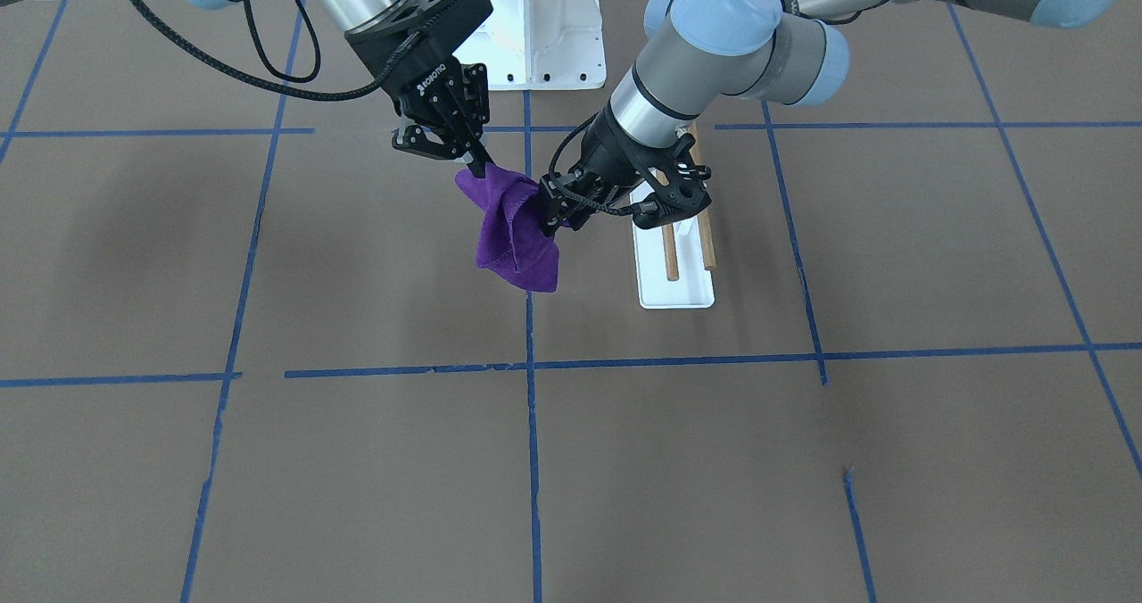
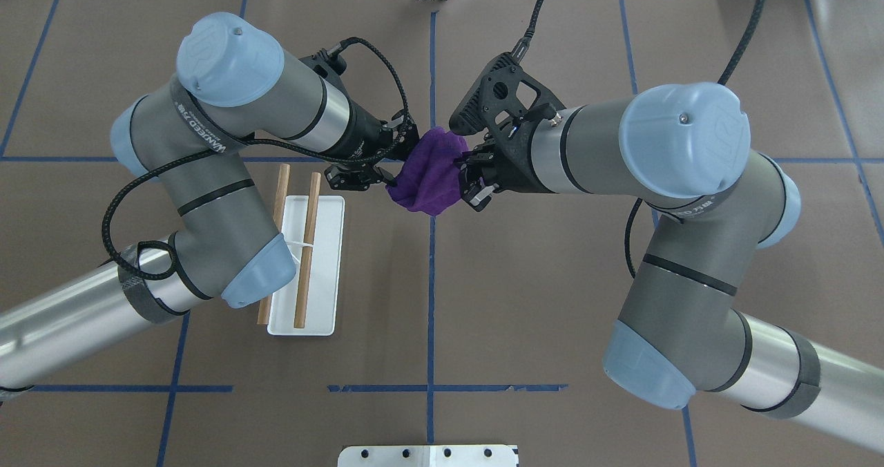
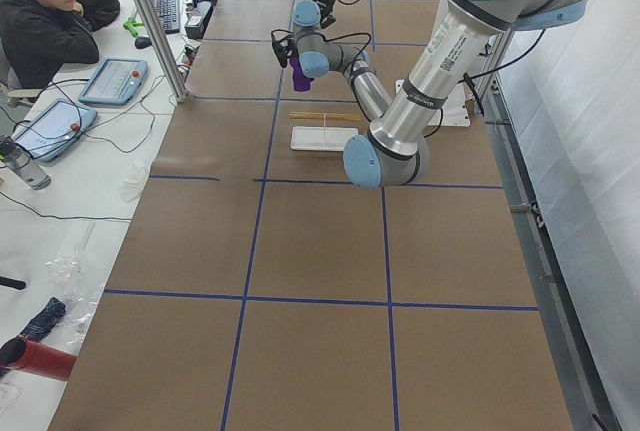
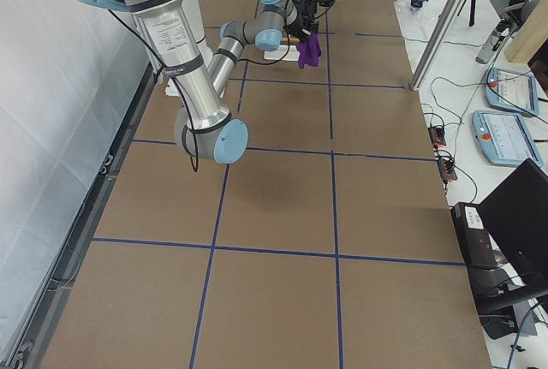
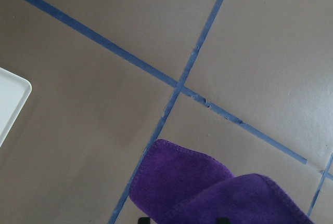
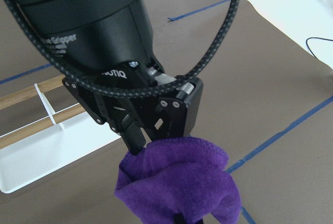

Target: Hang towel on rack

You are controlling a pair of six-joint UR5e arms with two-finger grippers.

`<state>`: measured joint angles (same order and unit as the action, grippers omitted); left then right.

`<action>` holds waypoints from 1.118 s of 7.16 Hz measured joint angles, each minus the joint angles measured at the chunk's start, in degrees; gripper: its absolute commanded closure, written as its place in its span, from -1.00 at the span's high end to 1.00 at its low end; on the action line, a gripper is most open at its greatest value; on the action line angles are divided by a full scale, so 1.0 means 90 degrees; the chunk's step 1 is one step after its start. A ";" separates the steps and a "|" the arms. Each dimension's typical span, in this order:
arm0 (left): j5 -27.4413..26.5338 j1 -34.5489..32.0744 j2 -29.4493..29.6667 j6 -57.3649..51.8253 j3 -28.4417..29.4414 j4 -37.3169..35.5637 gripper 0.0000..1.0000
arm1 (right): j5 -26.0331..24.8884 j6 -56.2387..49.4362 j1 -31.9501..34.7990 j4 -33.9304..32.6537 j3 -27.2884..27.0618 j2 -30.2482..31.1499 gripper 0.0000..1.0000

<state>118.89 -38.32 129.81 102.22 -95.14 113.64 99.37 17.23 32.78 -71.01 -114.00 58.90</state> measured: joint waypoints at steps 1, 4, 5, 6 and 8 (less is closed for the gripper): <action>0.0008 0.0003 -0.0004 0.0000 -0.0023 -0.0002 -0.02 | -0.0019 0.0000 0.0000 0.0000 0.0000 -0.0001 -1.00; 0.0013 0.0009 -0.0013 0.0012 -0.0067 -0.0036 -1.00 | -0.0079 0.0000 -0.0008 0.0000 0.0000 -0.0006 -1.00; 0.0013 0.0009 -0.0016 0.0014 -0.0066 -0.0043 -1.00 | -0.0085 0.0003 -0.0007 0.0000 0.0000 -0.0004 -1.00; 0.0011 0.0009 -0.0018 0.0012 -0.0070 -0.0047 -1.00 | -0.0088 0.0004 -0.0004 0.0000 0.0000 -0.0003 -1.00; 0.0004 0.0010 -0.0022 -0.0006 -0.0090 -0.0051 -1.00 | -0.0090 0.0014 0.0003 0.0000 0.0000 -0.0002 -0.97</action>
<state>118.93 -38.23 129.61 102.17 -95.95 113.18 98.57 17.35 32.81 -71.02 -113.99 58.89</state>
